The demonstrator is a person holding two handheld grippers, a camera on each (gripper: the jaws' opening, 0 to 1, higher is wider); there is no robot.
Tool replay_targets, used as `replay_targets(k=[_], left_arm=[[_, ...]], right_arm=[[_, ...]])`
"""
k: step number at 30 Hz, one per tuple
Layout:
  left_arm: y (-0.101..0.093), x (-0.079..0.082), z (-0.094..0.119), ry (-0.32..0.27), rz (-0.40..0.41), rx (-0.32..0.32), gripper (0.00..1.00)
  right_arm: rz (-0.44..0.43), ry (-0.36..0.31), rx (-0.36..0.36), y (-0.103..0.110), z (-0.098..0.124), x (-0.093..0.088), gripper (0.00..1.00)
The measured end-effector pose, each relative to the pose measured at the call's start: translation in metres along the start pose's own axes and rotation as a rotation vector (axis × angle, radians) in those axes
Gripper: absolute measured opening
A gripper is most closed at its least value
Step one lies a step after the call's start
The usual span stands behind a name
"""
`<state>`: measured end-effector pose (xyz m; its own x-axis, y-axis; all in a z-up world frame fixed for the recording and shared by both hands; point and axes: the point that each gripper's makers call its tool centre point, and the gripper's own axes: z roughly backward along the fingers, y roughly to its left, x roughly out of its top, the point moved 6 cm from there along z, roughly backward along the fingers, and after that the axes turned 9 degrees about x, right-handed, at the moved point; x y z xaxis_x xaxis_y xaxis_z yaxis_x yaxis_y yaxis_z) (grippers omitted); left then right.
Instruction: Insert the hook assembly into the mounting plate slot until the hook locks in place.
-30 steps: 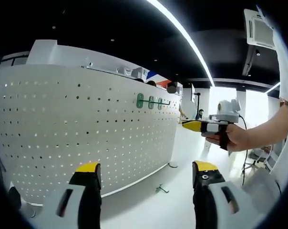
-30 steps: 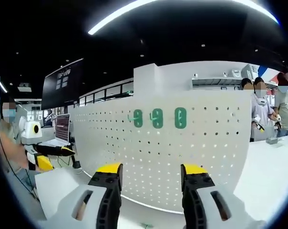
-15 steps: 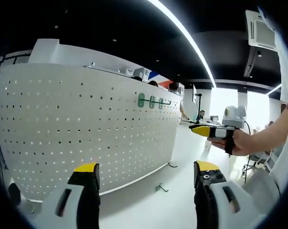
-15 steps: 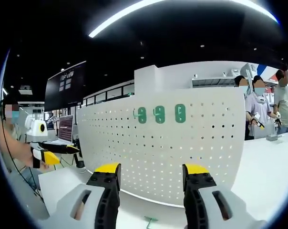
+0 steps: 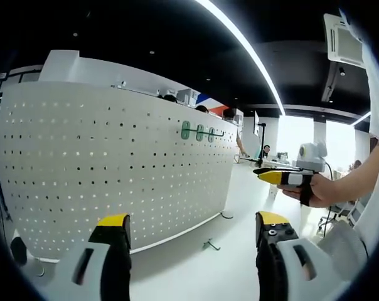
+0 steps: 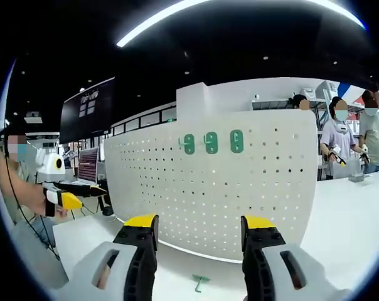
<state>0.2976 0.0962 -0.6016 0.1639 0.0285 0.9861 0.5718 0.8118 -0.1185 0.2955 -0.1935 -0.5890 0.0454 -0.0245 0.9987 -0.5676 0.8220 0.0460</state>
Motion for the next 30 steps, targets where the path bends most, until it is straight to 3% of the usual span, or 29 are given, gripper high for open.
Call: replay_targets(k=[13, 30], left_arm=[[0.001, -0.006, 0.006, 0.002, 0.009, 0.018, 0.85], [-0.001, -0.018, 0.018, -0.013, 0.029, 0.039, 0.89]], right_arm=[[-0.028, 0.007, -0.002, 0.008, 0.015, -0.014, 0.53], [-0.074, -0.035, -0.031, 0.014, 0.034, -0.025, 0.58]])
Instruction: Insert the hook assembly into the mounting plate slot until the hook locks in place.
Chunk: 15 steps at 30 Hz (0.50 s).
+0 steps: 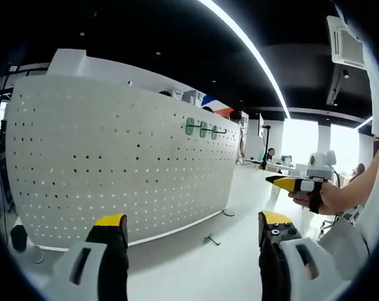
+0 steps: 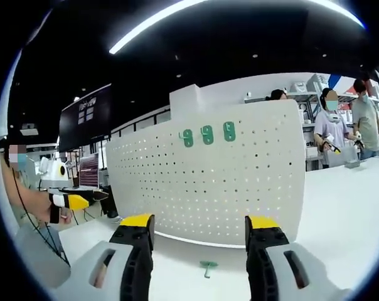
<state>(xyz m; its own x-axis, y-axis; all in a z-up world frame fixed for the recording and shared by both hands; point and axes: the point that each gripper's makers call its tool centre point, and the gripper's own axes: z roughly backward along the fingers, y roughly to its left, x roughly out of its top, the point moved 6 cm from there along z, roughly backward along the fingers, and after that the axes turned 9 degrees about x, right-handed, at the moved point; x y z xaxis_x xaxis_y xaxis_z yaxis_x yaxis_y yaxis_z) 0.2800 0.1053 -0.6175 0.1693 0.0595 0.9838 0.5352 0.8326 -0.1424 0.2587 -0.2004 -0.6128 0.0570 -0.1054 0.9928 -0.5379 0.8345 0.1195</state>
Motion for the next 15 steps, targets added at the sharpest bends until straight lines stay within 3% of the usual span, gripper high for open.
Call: replay_targets(k=[15], left_arm=[[0.0038, -0.0081, 0.0089, 0.000, 0.015, 0.025, 0.92]], right_arm=[[-0.003, 0.010, -0.009, 0.0053, 0.0045, -0.0105, 0.60]])
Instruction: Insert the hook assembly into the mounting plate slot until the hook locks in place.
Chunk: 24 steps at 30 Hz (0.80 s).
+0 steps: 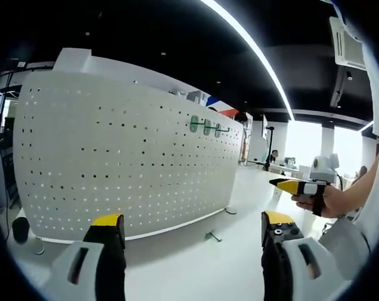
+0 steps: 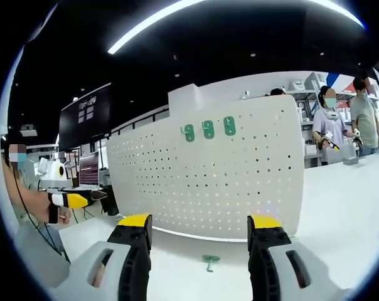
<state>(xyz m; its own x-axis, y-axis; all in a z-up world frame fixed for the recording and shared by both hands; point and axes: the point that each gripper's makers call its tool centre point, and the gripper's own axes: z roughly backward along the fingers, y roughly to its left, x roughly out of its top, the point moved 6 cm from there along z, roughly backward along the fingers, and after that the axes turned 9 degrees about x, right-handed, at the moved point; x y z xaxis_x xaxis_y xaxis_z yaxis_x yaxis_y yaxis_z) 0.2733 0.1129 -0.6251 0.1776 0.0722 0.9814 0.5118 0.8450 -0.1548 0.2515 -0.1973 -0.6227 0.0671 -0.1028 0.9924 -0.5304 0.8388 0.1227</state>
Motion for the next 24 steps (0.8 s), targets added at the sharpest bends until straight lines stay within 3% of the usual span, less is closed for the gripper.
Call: replay_targets(k=[9, 13, 24], left_arm=[[-0.003, 0.001, -0.010, 0.035, -0.038, -0.020, 0.91], [-0.007, -0.001, -0.020, 0.072, -0.089, -0.052, 0.91], [-0.011, -0.005, -0.045, 0.144, -0.131, -0.135, 0.89]], right_arm=[[-0.004, 0.004, 0.002, 0.001, -0.001, 0.000, 0.59], [0.002, 0.008, 0.005, 0.003, -0.001, -0.001, 0.58], [0.012, 0.016, 0.006, 0.004, -0.001, -0.003, 0.58]])
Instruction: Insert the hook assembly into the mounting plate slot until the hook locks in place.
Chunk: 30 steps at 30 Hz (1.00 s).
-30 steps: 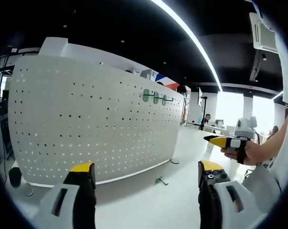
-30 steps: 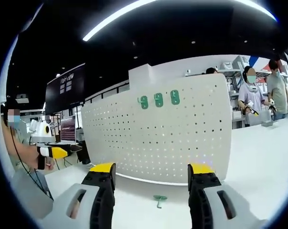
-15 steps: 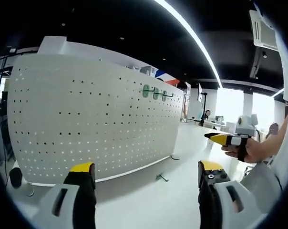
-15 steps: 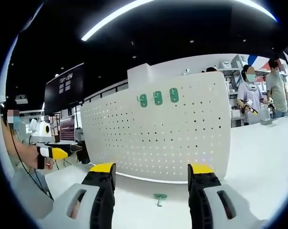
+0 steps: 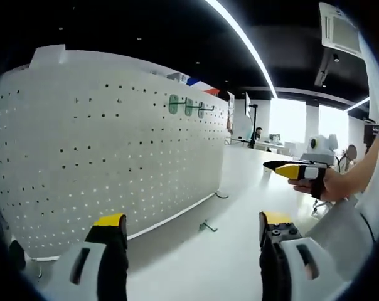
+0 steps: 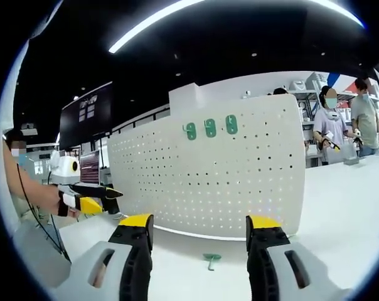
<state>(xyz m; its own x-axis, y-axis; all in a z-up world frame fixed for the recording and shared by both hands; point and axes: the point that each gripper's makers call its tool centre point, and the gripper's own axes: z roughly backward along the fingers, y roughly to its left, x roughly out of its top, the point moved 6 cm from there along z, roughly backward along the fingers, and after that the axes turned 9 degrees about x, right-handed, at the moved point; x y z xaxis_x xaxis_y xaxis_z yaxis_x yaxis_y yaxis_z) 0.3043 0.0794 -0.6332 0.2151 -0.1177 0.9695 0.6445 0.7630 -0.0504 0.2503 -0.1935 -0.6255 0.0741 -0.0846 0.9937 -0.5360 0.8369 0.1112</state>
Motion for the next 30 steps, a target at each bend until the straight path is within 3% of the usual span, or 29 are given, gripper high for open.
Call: replay_targets(k=[15, 30], left_arm=[[0.000, 0.005, -0.033, 0.066, -0.056, -0.106, 0.90], [-0.002, 0.000, -0.062, 0.153, -0.150, -0.189, 0.90]], right_arm=[[-0.008, -0.009, 0.002, 0.000, 0.001, 0.001, 0.56], [-0.009, -0.014, -0.005, -0.002, 0.002, 0.001, 0.57]])
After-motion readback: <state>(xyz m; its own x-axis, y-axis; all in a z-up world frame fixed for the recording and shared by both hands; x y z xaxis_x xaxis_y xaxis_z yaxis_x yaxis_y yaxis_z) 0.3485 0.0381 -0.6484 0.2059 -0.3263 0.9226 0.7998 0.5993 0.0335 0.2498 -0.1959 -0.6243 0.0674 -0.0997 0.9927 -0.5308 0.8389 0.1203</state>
